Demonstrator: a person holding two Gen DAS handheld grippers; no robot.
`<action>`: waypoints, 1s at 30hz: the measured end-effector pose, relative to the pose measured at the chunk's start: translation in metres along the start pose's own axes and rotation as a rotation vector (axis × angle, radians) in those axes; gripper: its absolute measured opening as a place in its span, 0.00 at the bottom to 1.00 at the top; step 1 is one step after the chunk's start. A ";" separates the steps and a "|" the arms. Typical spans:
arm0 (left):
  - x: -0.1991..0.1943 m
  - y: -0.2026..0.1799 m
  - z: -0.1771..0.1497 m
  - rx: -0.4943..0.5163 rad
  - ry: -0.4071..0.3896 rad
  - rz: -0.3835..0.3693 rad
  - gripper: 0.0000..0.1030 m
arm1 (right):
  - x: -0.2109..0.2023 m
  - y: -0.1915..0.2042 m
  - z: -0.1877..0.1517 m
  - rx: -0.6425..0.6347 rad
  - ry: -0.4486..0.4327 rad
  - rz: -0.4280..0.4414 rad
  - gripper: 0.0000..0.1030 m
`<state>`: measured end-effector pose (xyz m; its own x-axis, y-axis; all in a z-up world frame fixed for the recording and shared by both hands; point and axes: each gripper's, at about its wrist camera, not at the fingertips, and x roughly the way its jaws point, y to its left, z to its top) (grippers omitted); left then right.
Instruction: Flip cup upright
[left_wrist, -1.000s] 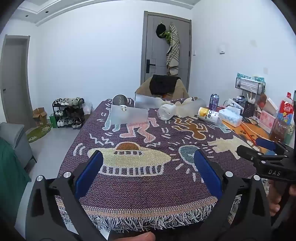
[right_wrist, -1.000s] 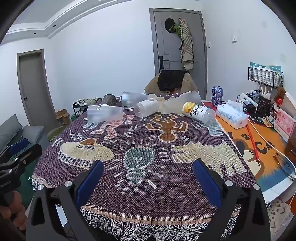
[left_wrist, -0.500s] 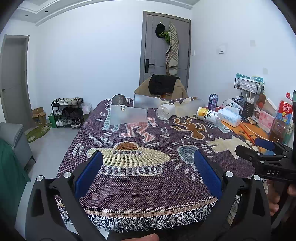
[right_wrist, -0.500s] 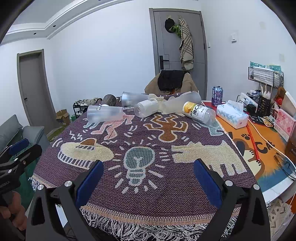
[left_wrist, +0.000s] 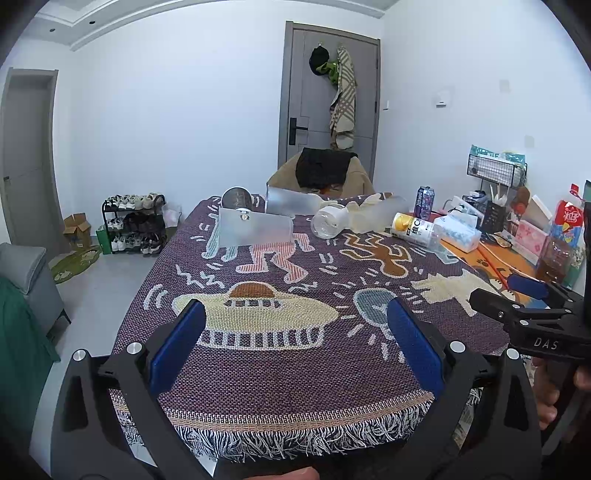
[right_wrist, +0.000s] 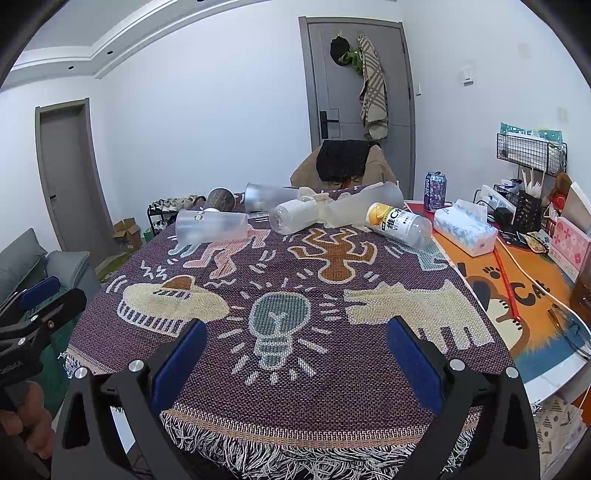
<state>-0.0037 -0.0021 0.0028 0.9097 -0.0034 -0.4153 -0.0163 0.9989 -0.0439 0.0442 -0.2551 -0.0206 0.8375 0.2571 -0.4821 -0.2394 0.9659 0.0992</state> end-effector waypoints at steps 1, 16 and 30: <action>0.000 -0.001 0.000 0.000 0.000 0.000 0.95 | 0.001 0.000 0.000 -0.001 0.001 -0.001 0.93; -0.001 -0.003 0.002 -0.001 0.001 -0.024 0.95 | -0.006 -0.006 0.000 0.014 -0.010 -0.004 0.93; -0.002 -0.003 0.001 0.002 0.003 -0.025 0.95 | -0.008 -0.006 0.001 0.009 -0.015 0.001 0.93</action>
<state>-0.0050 -0.0053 0.0049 0.9084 -0.0290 -0.4171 0.0078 0.9986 -0.0523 0.0392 -0.2632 -0.0166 0.8448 0.2580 -0.4688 -0.2353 0.9659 0.1077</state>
